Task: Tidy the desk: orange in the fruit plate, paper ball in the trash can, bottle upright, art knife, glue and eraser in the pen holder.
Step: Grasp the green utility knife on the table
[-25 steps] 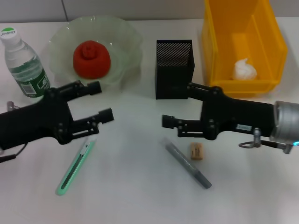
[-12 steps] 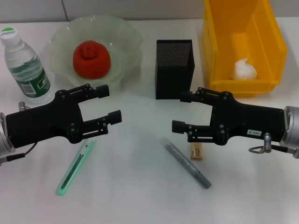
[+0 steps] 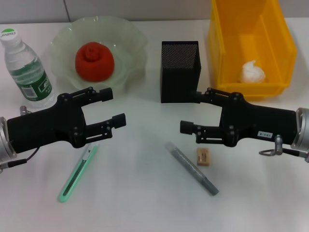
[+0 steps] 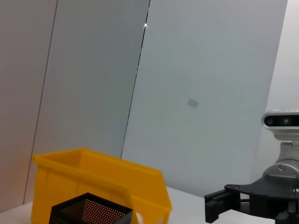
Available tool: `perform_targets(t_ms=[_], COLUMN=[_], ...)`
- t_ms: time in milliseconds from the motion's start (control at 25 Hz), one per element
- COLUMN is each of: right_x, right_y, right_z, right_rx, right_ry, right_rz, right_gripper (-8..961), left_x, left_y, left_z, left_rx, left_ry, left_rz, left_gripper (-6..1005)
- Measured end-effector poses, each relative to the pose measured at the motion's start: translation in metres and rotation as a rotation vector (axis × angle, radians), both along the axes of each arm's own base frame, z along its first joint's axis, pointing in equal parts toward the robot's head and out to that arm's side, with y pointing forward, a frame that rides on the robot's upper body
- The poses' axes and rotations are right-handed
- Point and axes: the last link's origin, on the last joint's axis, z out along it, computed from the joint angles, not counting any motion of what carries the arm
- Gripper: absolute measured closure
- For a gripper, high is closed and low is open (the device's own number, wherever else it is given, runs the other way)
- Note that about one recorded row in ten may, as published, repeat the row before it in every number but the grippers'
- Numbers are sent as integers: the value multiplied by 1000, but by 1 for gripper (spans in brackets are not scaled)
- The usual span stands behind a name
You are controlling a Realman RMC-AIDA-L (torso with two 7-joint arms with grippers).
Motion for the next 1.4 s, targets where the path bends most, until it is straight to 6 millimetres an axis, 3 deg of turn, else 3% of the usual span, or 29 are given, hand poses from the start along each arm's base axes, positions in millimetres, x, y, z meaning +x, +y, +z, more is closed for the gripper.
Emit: perform_targets(t_ms=[960, 1400], right_x=[-8, -3], right_y=[11, 4], right_z=[17, 3], right_rx=[-67, -51], right_ry=[-66, -63], right_rz=[-40, -21], right_gripper=[108, 107], left_x=[-4, -4], left_y=[-1, -1], left_z=[-1, -2], left_rx=[7, -10], left_ry=[8, 15], left_rz=[22, 20], left_gripper=[255, 256])
